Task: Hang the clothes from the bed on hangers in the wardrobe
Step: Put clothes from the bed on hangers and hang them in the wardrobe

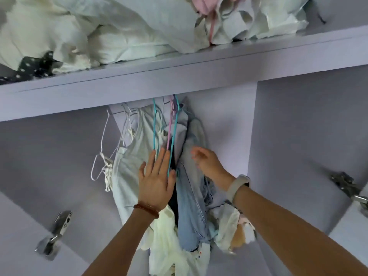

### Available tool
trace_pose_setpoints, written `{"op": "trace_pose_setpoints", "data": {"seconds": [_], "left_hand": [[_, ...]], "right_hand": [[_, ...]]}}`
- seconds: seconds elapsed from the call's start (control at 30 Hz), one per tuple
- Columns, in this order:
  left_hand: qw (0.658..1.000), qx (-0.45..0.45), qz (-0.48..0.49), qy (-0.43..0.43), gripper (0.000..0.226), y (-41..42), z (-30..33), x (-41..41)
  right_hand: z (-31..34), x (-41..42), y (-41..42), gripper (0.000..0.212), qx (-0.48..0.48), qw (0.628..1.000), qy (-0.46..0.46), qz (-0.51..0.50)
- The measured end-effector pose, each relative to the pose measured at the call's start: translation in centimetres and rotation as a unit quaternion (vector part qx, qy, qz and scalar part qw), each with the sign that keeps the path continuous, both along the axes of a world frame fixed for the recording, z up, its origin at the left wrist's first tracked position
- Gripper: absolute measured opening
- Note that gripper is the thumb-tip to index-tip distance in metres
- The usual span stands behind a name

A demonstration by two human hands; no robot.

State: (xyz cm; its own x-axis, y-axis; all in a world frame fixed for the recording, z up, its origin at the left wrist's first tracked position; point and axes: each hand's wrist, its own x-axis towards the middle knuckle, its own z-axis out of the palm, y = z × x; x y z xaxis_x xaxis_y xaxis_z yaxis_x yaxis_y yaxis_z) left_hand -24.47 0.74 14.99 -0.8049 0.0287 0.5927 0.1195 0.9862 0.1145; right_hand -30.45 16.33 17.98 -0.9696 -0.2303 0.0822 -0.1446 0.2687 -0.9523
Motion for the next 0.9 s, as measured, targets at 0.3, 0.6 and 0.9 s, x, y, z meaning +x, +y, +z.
{"op": "trace_pose_setpoints", "data": {"seconds": [0.3,0.6,0.9], "left_hand": [[0.997,0.056,-0.03,-0.048,0.062,-0.7,-0.6,0.2],[0.996,0.074,0.005,-0.054,0.058,-0.1,-1.2,-0.1],[0.994,0.084,0.028,-0.062,0.062,1.0,-0.3,0.3]], "right_hand": [[5.1,-4.5,-6.0,0.018,-0.193,0.962,-0.195,0.005],[4.2,-6.2,-2.3,0.041,-0.077,0.972,0.009,-0.221],[3.8,-6.1,2.4,0.031,-0.123,0.966,0.071,-0.217]]}}
